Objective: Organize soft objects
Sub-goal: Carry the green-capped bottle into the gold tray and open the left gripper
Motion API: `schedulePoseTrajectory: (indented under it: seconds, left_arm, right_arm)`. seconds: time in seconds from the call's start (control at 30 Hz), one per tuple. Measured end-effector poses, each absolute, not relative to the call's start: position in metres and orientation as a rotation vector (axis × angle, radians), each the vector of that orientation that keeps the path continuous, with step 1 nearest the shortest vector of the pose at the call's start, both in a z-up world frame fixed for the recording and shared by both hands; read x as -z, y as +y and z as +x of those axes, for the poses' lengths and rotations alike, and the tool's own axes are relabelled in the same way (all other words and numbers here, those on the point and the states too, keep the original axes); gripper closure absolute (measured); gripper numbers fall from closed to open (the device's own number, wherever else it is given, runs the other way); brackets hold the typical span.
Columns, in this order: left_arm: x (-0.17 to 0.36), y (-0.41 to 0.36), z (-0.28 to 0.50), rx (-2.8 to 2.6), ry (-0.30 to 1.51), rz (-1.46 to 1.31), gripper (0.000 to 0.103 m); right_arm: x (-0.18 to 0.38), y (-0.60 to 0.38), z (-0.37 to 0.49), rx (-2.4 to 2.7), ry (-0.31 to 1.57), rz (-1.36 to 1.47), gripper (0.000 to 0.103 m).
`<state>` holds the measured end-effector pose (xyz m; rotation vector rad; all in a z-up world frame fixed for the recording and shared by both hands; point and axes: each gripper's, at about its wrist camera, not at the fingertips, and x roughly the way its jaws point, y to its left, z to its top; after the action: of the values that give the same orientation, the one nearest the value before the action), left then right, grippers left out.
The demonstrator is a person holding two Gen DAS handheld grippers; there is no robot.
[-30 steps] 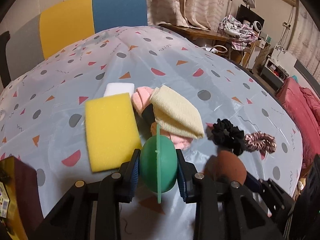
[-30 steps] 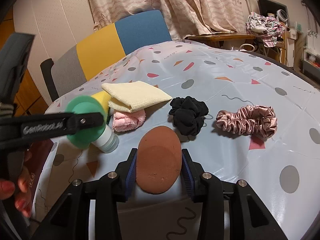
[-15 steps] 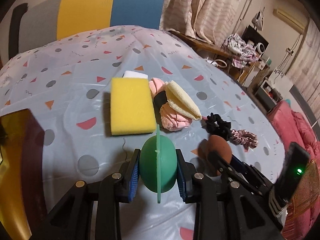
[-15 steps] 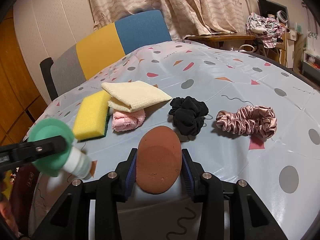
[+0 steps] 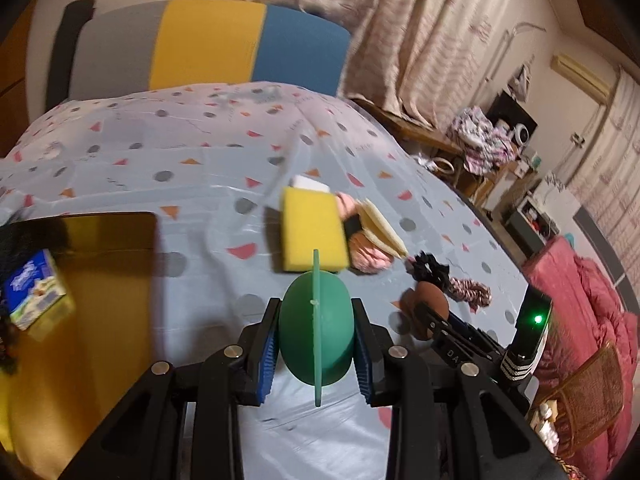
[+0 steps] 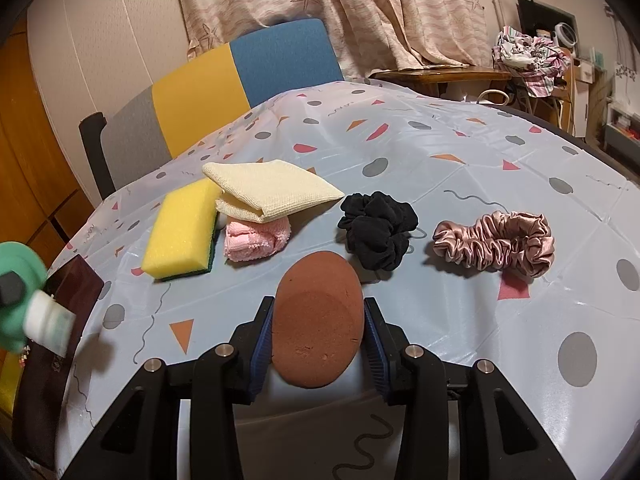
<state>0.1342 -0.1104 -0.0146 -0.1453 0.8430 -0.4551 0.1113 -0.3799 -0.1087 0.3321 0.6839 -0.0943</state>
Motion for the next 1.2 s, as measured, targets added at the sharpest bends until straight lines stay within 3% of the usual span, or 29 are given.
schedulePoseTrajectory:
  seconds: [0.37, 0.93, 1.1, 1.2]
  left_arm:
    - [0.006, -0.026, 0.166, 0.307, 0.835, -0.208, 0.071]
    - [0.053, 0.042, 0.241, 0.087, 0.916, -0.150, 0.070]
    - [0.045, 0.038, 0.238, 0.071, 0.872, -0.079, 0.059]
    - [0.038, 0.041, 0.230, 0.061, 0.856, -0.094, 0.058]
  right_arm:
    - [0.108, -0.377, 0.112, 0.105, 0.689, 0.315, 0.060]
    - [0.108, -0.373, 0.114, 0.124, 0.702, 0.284, 0.060]
    - [0.109, -0.371, 0.116, 0.122, 0.710, 0.276, 0.060]
    - [0.109, -0.370, 0.115, 0.124, 0.713, 0.270, 0.060]
